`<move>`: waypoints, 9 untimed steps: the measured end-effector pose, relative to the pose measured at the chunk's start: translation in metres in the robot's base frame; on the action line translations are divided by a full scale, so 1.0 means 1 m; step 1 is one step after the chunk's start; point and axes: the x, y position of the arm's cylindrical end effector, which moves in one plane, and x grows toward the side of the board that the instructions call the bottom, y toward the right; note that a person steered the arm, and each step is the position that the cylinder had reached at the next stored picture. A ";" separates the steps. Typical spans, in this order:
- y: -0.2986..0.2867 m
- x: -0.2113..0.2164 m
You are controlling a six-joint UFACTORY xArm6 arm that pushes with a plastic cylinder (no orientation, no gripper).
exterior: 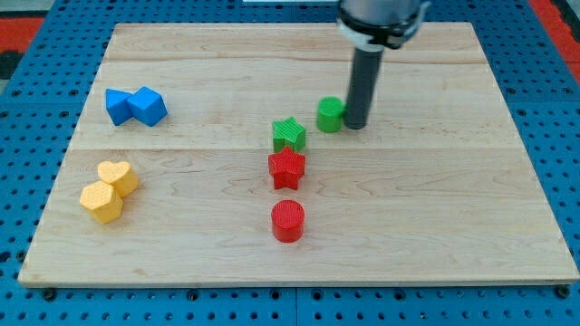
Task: Keep the blue cube on top of the green circle
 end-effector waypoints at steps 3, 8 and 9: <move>-0.002 -0.063; -0.291 -0.017; -0.258 -0.008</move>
